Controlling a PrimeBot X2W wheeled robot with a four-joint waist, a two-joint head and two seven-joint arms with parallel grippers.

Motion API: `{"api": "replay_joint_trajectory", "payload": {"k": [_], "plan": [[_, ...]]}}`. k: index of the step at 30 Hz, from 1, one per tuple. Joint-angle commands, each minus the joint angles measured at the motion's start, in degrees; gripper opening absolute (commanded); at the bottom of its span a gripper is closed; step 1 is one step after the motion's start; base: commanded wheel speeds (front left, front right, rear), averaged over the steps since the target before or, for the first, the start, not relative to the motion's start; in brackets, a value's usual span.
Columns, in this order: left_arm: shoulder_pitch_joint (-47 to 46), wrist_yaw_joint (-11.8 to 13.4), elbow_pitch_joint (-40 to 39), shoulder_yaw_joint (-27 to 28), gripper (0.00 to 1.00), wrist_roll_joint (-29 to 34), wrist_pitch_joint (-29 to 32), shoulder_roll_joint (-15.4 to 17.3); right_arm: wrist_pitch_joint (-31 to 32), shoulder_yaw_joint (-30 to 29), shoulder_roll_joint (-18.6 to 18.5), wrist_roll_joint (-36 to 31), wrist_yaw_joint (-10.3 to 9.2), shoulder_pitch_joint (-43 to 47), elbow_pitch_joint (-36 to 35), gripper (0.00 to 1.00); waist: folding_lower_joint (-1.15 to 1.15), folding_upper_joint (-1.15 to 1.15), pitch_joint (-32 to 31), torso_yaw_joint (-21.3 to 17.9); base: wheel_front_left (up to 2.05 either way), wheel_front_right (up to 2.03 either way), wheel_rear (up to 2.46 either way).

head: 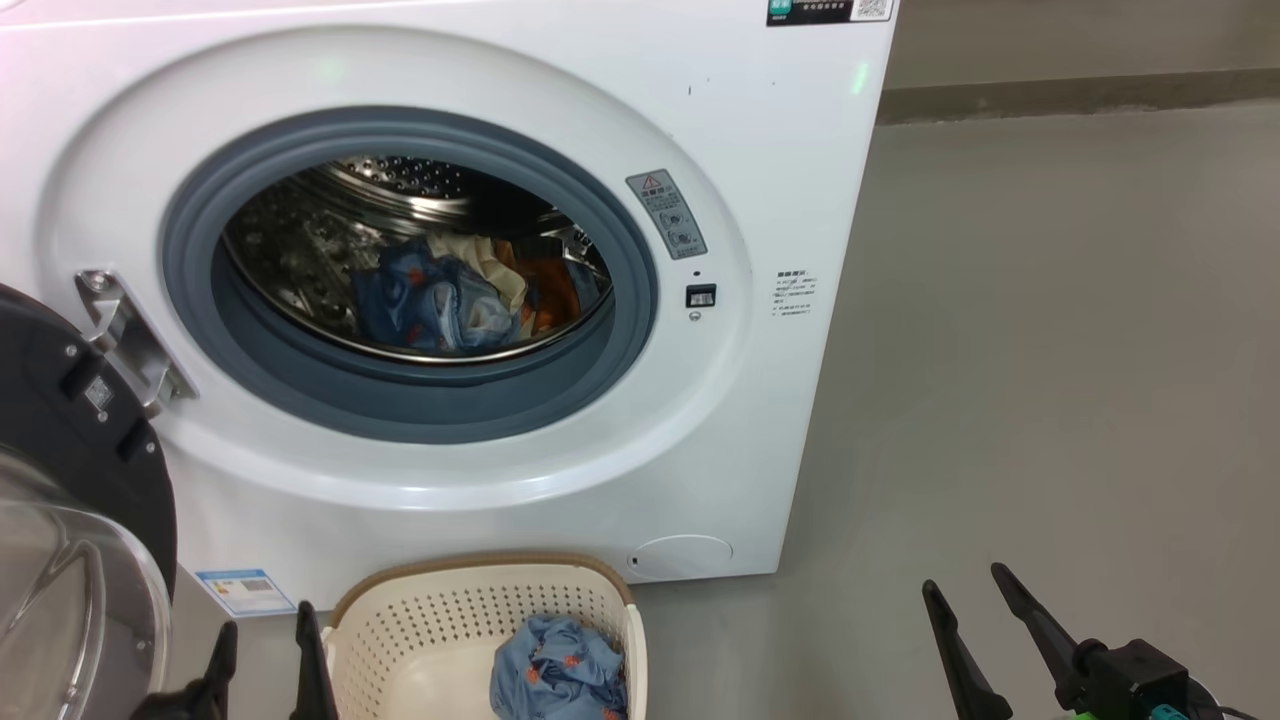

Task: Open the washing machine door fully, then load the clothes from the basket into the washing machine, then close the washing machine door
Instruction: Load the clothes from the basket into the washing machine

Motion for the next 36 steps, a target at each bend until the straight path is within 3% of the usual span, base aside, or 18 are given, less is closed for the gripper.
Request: {"api": "replay_joint_trajectory", "payload": {"k": [1, 15, 22, 36], "plan": [[0.6, 0.0, -3.1, 1.6, 1.00, -0.4, -0.4, 0.7, -0.3, 1.1, -0.8, -0.7, 0.09, -0.1, -1.5, 1.00, 0.00, 0.00, -0.8, -0.2, 0.00, 0.00, 0.00], [8.0, -1.9, -8.8, 1.2, 1.00, 0.2, -0.4, 0.7, -0.3, -0.5, -0.7, -1.9, 0.09, 2.3, -3.0, 1.00, 0.00, 0.00, -2.8, -0.3, 0.00, 0.00, 0.00], [9.1, -1.7, -9.1, 1.7, 1.00, 0.0, -0.4, 0.7, -0.3, -1.7, -0.1, -2.2, 0.09, 3.6, -3.3, 1.00, 0.00, 0.00, -3.3, -0.2, 0.00, 0.00, 0.00], [8.4, -1.3, -4.6, 0.4, 1.00, -0.8, -0.4, 0.7, -0.3, -0.7, 0.4, -1.5, 0.09, 2.8, -3.4, 1.00, 0.00, 0.00, 0.7, -2.9, 0.00, 0.00, 0.00]]}}
